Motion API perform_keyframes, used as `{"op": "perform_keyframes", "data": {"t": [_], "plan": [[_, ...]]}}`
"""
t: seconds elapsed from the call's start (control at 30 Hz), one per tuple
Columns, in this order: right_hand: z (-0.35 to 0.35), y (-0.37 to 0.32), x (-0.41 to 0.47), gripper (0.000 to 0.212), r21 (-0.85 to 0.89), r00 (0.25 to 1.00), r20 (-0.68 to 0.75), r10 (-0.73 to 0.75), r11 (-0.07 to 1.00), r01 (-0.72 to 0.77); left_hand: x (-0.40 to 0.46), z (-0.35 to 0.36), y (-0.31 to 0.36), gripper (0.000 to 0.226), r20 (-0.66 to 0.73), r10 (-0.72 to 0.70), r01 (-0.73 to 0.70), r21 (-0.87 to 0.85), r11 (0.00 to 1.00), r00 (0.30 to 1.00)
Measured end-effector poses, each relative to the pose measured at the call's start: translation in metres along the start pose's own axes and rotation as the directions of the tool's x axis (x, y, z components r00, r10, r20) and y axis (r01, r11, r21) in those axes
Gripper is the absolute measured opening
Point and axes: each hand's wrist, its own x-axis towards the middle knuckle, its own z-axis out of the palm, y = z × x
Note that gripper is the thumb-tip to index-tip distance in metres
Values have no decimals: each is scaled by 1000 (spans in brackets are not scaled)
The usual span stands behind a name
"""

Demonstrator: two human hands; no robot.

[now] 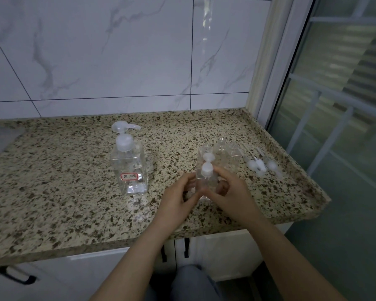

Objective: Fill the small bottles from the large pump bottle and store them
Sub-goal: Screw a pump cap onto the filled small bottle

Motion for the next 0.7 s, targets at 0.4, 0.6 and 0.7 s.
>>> {"op": "perform_keyframes", "data": {"t": [0.4,0.6,0.7], "plan": [[-44,35,-13,42,-362,854,-515,-69,921,-144,-3,3,3,48,-42,10,-11,-39,999,999],[-51,49,13,43,-361,808,-586,-55,911,-200,-3,3,2,42,-61,-3,3,6,1000,998],[-51,49,25,44,-313,811,-585,9,920,-236,-3,3,2,40,-62,-9,9,11,1000,998]]}}
